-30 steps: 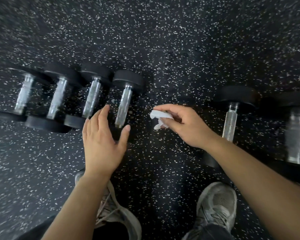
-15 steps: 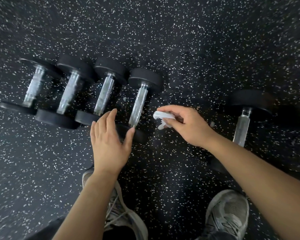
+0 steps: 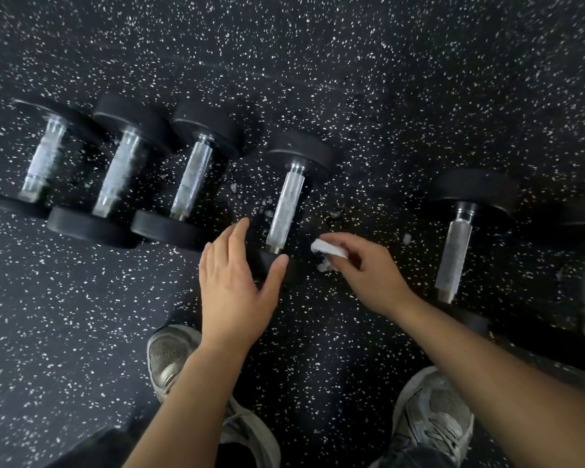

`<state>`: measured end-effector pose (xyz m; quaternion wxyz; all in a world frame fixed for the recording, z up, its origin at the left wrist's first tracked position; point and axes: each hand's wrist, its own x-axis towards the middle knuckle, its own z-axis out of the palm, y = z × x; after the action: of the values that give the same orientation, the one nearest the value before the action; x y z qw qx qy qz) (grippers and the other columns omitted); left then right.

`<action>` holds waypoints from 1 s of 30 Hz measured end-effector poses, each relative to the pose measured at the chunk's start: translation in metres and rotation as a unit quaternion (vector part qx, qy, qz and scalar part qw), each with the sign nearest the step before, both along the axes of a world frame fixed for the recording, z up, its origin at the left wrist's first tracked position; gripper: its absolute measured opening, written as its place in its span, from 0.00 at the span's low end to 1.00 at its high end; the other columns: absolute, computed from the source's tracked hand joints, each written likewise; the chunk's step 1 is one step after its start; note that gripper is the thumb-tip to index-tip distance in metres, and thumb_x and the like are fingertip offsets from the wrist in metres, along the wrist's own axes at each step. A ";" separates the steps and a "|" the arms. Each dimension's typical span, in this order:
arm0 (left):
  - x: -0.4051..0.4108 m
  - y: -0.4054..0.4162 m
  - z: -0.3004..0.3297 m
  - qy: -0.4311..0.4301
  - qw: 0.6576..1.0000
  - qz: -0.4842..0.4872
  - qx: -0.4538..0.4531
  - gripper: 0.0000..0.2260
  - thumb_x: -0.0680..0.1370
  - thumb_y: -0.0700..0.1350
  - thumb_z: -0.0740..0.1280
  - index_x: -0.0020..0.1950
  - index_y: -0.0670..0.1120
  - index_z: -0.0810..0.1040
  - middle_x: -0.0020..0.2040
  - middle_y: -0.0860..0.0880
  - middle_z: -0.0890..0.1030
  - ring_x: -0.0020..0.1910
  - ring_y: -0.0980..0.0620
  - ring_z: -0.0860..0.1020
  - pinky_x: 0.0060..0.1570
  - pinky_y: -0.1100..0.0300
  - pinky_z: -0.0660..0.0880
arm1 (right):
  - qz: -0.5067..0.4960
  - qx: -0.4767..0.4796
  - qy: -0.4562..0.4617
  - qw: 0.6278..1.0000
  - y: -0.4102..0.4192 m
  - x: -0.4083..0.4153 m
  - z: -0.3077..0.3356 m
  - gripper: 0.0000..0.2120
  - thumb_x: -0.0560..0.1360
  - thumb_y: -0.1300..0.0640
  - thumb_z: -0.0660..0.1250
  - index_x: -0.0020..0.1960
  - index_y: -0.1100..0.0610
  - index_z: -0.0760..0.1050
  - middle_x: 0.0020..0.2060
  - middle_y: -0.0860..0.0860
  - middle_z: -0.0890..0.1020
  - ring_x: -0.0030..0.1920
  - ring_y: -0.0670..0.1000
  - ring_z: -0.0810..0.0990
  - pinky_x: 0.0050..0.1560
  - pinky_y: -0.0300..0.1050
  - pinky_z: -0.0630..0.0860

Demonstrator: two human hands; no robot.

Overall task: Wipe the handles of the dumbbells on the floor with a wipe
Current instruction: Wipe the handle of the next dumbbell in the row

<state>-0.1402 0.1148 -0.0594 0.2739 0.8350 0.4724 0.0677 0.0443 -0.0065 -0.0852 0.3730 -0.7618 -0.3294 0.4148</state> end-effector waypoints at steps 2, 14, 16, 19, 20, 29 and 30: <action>-0.003 0.001 -0.001 -0.004 1.000 0.008 0.000 0.32 0.81 0.63 0.61 0.80 0.46 0.63 0.76 0.45 0.70 0.76 0.47 0.64 0.78 0.46 0.57 | 0.001 -0.003 0.003 1.000 -0.004 -0.002 -0.001 0.16 0.82 0.58 0.67 0.67 0.45 0.79 0.55 0.38 0.84 0.55 0.44 0.83 0.59 0.51 0.80; 0.005 -0.007 -0.005 0.002 0.999 0.032 -0.039 0.42 0.75 0.71 0.64 0.81 0.48 0.59 0.76 0.47 0.69 0.76 0.47 0.65 0.78 0.44 0.59 | -0.023 0.041 -0.023 0.999 -0.001 0.008 -0.006 0.15 0.82 0.56 0.68 0.68 0.49 0.79 0.58 0.39 0.84 0.58 0.39 0.81 0.59 0.35 0.76; 0.010 -0.011 -0.002 0.009 0.999 0.023 -0.048 0.45 0.73 0.71 0.67 0.81 0.48 0.59 0.77 0.47 0.68 0.77 0.47 0.64 0.78 0.46 0.58 | -0.028 0.047 -0.030 0.998 0.005 0.010 -0.005 0.15 0.81 0.56 0.68 0.68 0.48 0.79 0.58 0.39 0.84 0.57 0.38 0.81 0.58 0.33 0.75; 0.017 -0.016 0.000 0.026 0.998 -0.010 -0.060 0.48 0.71 0.72 0.68 0.82 0.48 0.55 0.78 0.48 0.65 0.78 0.48 0.61 0.79 0.48 0.55 | -0.026 0.063 -0.039 0.997 0.017 0.012 -0.002 0.15 0.81 0.54 0.68 0.67 0.48 0.79 0.54 0.39 0.84 0.53 0.39 0.82 0.53 0.37 0.77; 0.018 -0.018 0.000 0.027 0.997 -0.020 -0.067 0.48 0.71 0.73 0.67 0.82 0.49 0.54 0.79 0.48 0.63 0.78 0.48 0.60 0.79 0.48 0.54 | -0.023 0.069 -0.043 0.996 0.022 0.013 -0.001 0.15 0.81 0.52 0.68 0.67 0.49 0.79 0.52 0.40 0.84 0.50 0.39 0.82 0.51 0.36 0.76; 0.006 -0.027 -0.005 -0.006 0.992 -0.009 -0.124 0.38 0.78 0.69 0.56 0.82 0.50 0.57 0.78 0.49 0.66 0.78 0.49 0.63 0.77 0.47 0.60 | -0.070 0.098 -0.226 0.967 0.051 0.037 -0.011 0.14 0.81 0.51 0.67 0.65 0.50 0.81 0.56 0.43 0.86 0.47 0.35 0.80 0.56 0.42 0.79; 0.008 -0.028 -0.005 -0.011 0.991 -0.007 -0.133 0.38 0.77 0.69 0.57 0.82 0.50 0.57 0.78 0.49 0.66 0.78 0.49 0.63 0.77 0.45 0.60 | -0.065 0.090 -0.243 0.964 0.052 0.040 -0.014 0.14 0.81 0.51 0.68 0.66 0.49 0.81 0.57 0.44 0.85 0.48 0.36 0.80 0.57 0.44 0.80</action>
<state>-0.1324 0.0868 -0.0644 0.3880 0.7935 0.4688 0.0116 0.0846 0.0457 -0.0994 0.3747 -0.8229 -0.3957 0.1608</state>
